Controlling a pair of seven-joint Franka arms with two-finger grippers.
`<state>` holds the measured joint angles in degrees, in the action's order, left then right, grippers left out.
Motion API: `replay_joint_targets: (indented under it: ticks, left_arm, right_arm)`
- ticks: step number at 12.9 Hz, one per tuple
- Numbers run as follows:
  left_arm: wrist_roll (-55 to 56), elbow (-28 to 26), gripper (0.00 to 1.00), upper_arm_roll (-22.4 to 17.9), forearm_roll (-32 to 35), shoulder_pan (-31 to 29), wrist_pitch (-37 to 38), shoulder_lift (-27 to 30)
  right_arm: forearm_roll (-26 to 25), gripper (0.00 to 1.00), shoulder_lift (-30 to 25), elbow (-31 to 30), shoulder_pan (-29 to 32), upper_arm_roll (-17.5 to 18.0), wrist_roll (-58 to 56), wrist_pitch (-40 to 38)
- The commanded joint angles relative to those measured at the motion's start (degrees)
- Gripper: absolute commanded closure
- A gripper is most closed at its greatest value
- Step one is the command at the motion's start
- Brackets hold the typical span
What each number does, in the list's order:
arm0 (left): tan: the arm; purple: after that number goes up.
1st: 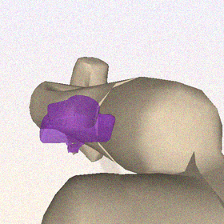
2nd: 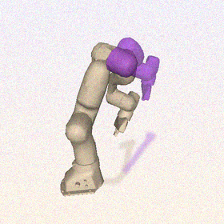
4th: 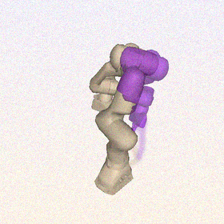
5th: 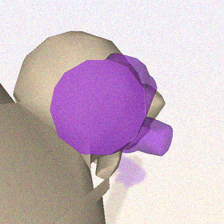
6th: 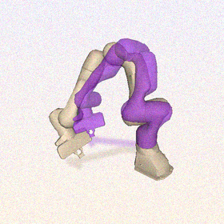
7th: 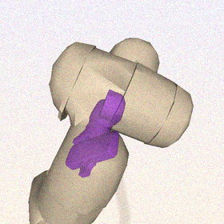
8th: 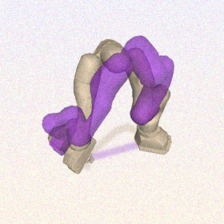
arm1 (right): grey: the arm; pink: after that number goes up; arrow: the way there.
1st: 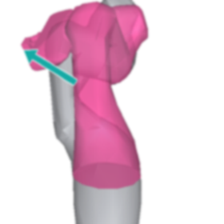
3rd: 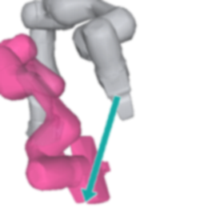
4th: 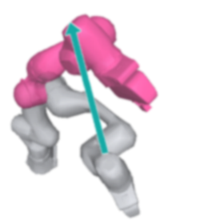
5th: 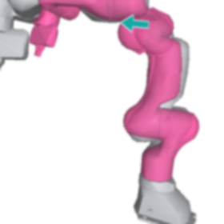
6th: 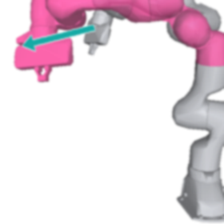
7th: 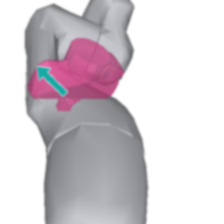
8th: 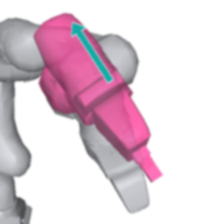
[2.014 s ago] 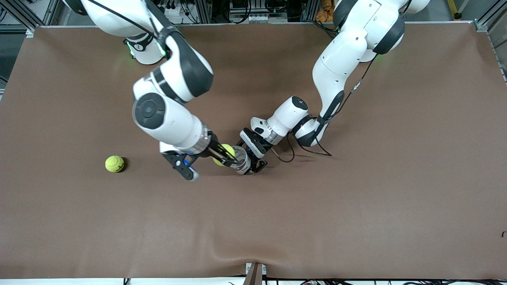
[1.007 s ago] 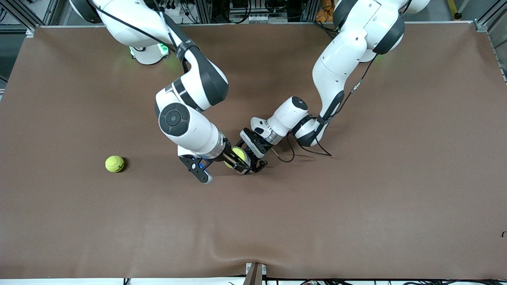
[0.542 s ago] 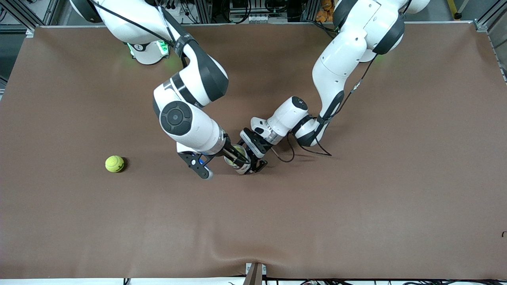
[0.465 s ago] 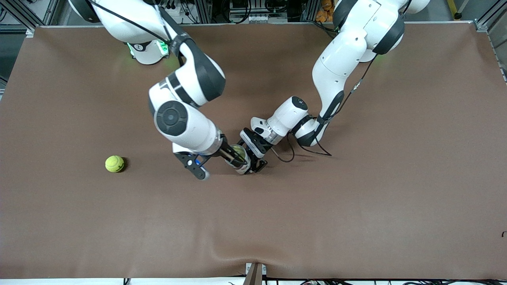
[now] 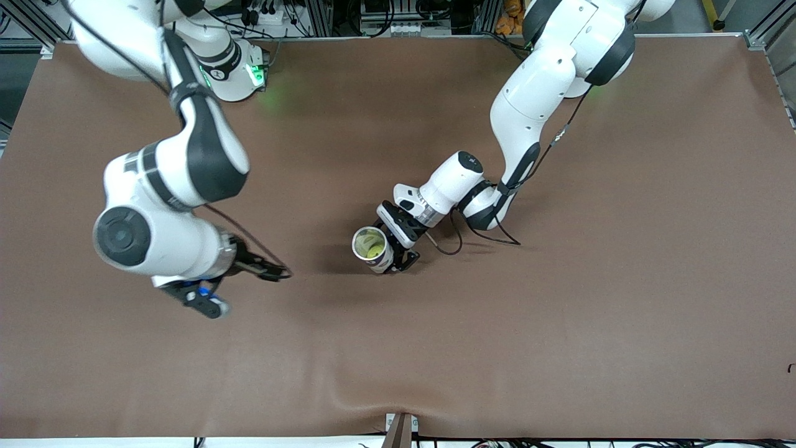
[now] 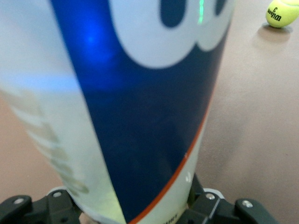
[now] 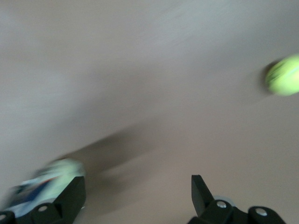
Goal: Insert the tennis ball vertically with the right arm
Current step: 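Move the right gripper to the second ball and grasp it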
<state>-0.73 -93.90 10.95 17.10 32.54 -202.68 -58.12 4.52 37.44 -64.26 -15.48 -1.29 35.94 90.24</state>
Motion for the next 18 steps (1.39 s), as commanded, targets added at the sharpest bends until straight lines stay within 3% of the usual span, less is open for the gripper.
replay_joint_targets:
  ticks: [1, 4, 8, 11, 18]
  left_arm:
    - [0.0, -0.8, 0.15, -0.3, -0.1, 0.4, -1.1, -0.3]
    - [-0.1, -1.3, 0.11, -0.3, 0.0, 0.3, -1.0, -0.3]
    - [-0.1, -1.5, 0.06, -0.3, 0.0, 0.3, -1.0, -0.2]
    - [0.0, -1.7, 0.05, -0.3, 0.0, 0.3, -1.0, 0.0]
    - [-0.1, -2.8, 0.05, -0.3, 0.5, 0.0, -1.0, 0.6]
  right_arm:
    - [-3.2, 0.0, -1.7, -8.6, 6.1, 1.1, -12.8, 0.5]
    - [-4.9, 0.0, -3.2, -14.8, 12.5, 1.0, -22.2, 2.7]
    - [-6.8, 0.0, -8.8, -32.0, 19.2, 1.1, -35.1, 19.1]
    - [-6.7, 0.0, -8.8, -37.4, 20.8, 1.2, -37.8, 25.6]
    - [-6.5, 0.0, -8.1, -42.3, 20.8, 1.2, -37.9, 34.1]
